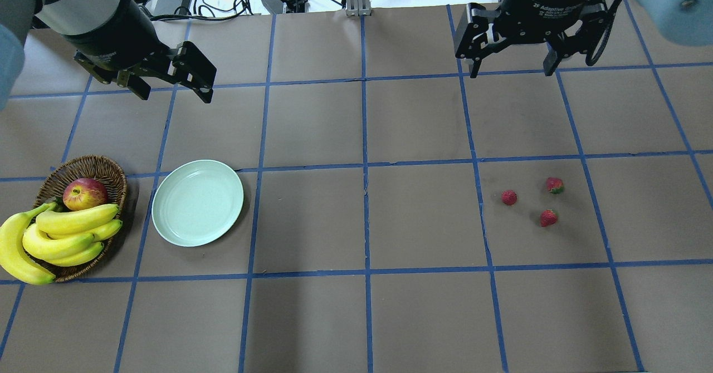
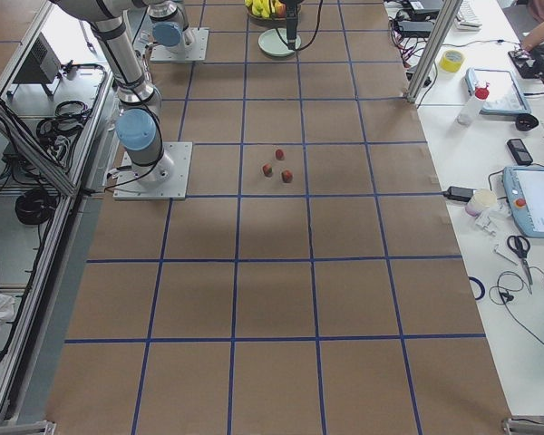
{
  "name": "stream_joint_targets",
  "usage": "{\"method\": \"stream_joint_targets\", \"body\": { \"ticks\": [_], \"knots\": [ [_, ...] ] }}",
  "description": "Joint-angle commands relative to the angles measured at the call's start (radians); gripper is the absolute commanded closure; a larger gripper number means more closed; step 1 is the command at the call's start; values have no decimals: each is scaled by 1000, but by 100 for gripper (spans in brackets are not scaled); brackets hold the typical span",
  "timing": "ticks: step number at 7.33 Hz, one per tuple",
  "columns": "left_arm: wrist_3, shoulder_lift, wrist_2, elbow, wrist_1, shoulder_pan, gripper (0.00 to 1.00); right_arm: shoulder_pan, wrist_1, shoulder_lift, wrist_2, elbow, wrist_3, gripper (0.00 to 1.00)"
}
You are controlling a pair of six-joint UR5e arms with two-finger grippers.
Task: Collect all strawberries into plate
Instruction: 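Lower the right gripper onto a strawberry and close on it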
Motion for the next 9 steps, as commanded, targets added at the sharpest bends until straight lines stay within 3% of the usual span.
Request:
{"method": "stream_joint_targets", "body": {
  "ticks": [1, 4, 6, 7, 9],
  "knots": [
    [0, 0, -1, -1, 1, 0, 0, -5, 4, 1, -9, 2, -12, 0],
    [0, 0, 1, -1, 0, 0, 0, -46, 38, 4, -15, 65, -106, 0],
    [0, 0, -1, -1, 0, 0, 0, -162, -21, 21, -9, 210, -215, 0],
    [0, 0, 1, -1, -1, 0, 0, -211, -114, 26, -6, 299, -269, 0],
    [0, 0, 1, -1, -1, 0, 0, -218, -406, 64, 0, 494, -274, 0]
  ]
}}
